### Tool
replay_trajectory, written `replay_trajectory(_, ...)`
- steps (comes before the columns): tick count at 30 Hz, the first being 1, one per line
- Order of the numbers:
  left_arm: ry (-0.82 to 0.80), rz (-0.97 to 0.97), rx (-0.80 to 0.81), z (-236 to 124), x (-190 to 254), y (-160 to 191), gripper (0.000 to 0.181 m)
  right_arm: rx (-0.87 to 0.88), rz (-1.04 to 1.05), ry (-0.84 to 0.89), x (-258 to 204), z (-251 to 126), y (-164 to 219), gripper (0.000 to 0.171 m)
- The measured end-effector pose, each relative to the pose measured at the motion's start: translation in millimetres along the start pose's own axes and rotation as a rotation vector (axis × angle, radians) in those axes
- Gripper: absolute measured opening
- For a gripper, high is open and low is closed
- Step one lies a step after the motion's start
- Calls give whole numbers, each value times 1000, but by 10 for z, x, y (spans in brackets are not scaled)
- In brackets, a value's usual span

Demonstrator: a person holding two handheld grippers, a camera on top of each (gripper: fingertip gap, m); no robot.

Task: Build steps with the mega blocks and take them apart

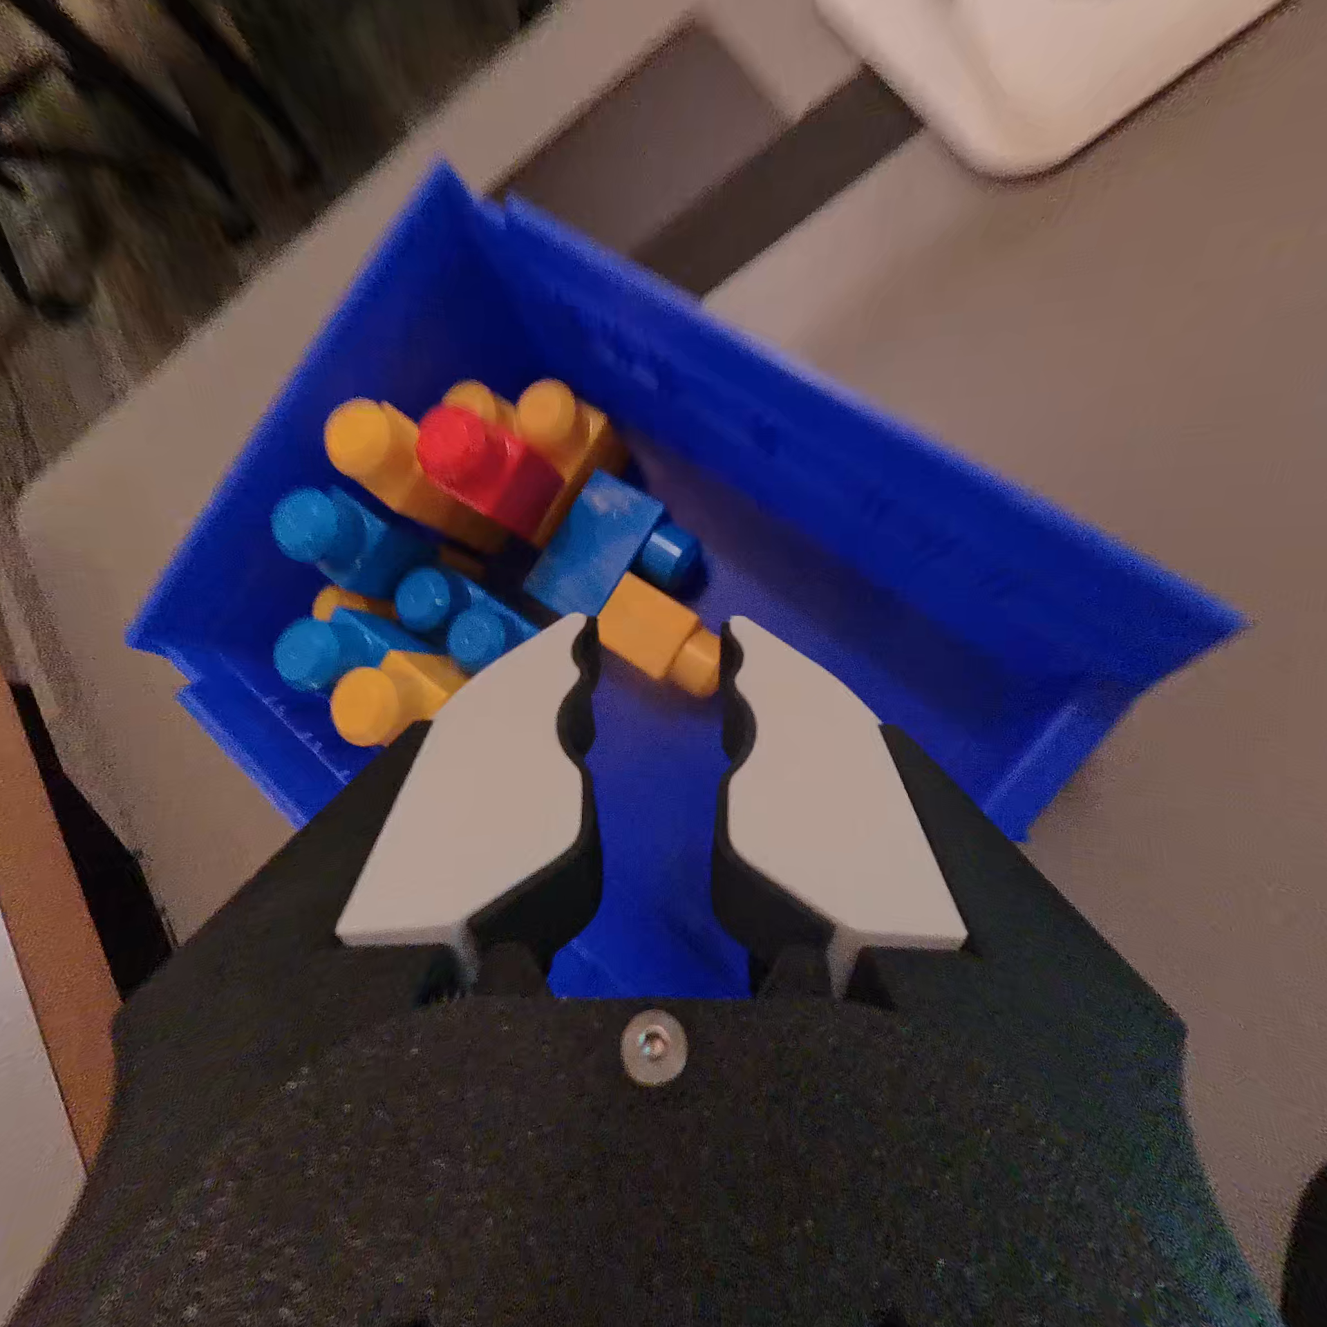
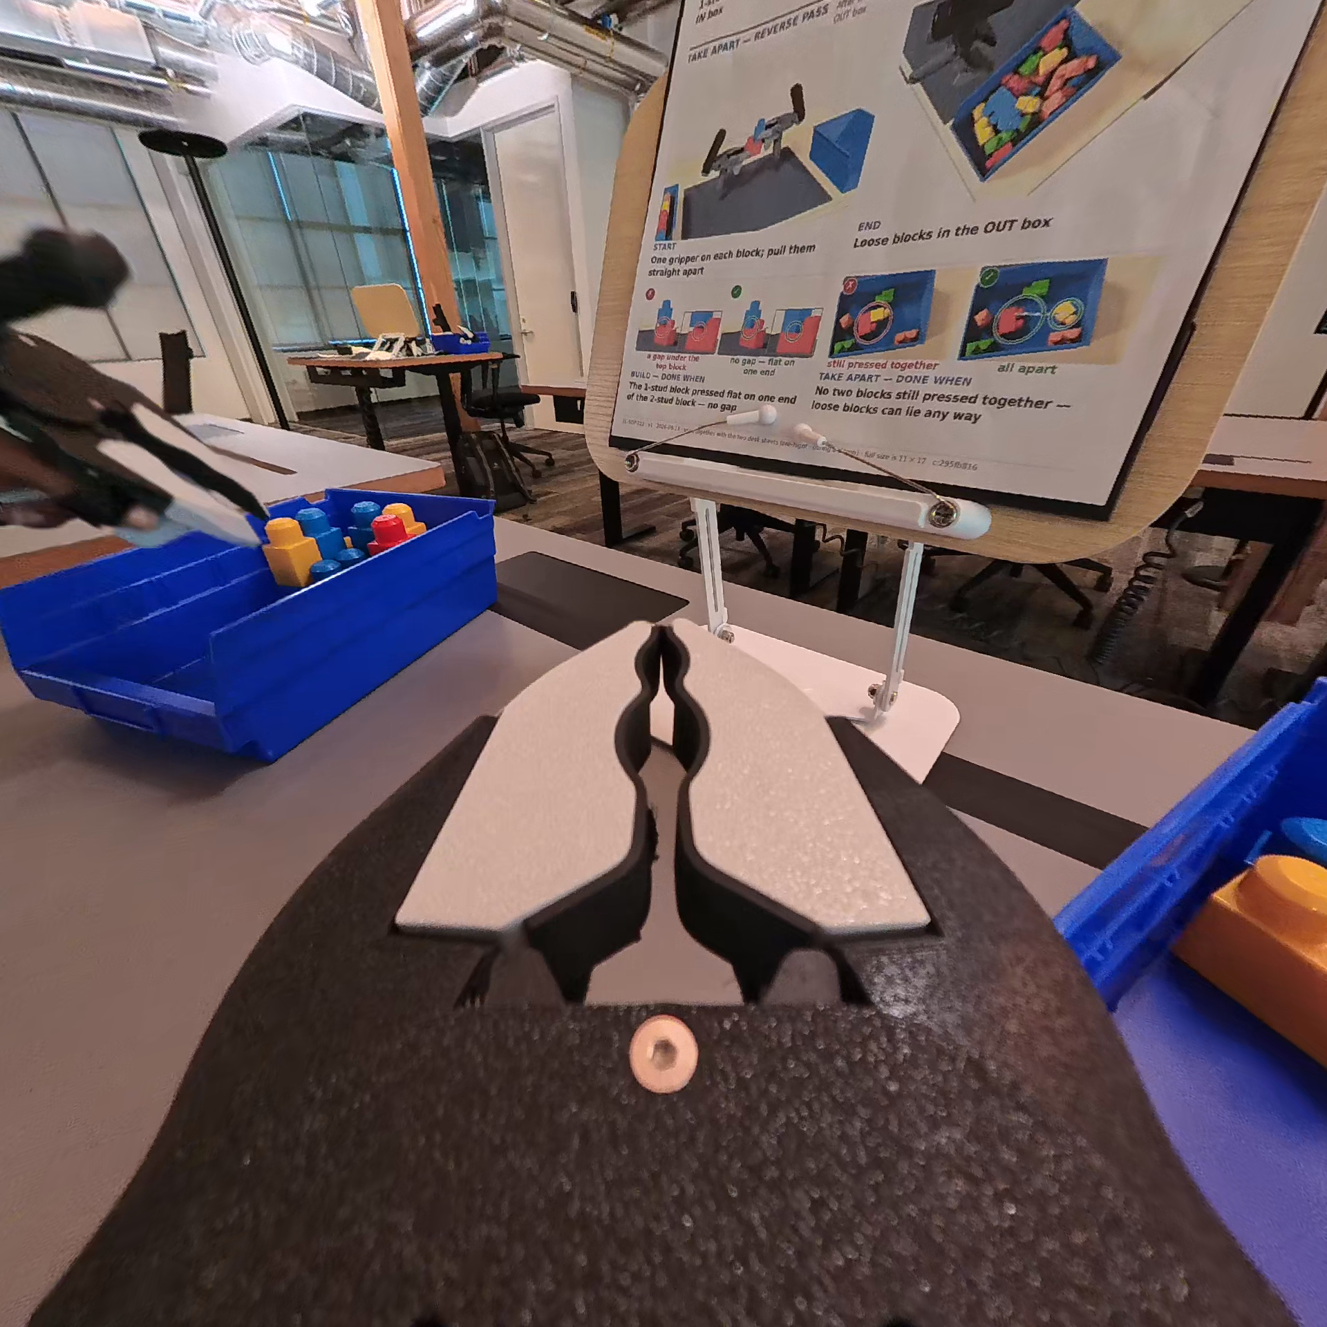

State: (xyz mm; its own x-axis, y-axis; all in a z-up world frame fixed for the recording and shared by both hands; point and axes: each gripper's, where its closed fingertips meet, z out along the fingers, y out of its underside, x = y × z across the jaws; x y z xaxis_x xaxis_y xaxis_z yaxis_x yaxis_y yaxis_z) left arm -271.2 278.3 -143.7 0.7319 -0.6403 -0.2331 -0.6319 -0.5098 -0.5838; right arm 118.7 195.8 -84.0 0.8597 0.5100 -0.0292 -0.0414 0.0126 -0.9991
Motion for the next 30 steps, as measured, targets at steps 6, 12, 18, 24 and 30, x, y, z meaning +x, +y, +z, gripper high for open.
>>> replay_trajectory(6, -40, -125, -147, 643, 33, 359, 48, 14, 24, -9, 4, -19, -10, 0)
replay_trajectory(12, -171, -168, -191, 856, -58, 442, 50, 19, 32, -8, 15, -30, -19, 0)
replay_trajectory(18, -267, -140, -252, 939, -136, 574, 49, 17, 16, -14, -27, -27, -25, 0)
replay_trajectory(24, -280, -169, -186, 838, -183, 574, 45, 17, 14, -23, -46, -23, -23, 0)
replay_trajectory(30, -238, -228, 14, 536, -123, 317, 42, 19, 10, -32, -75, -14, -20, 0)
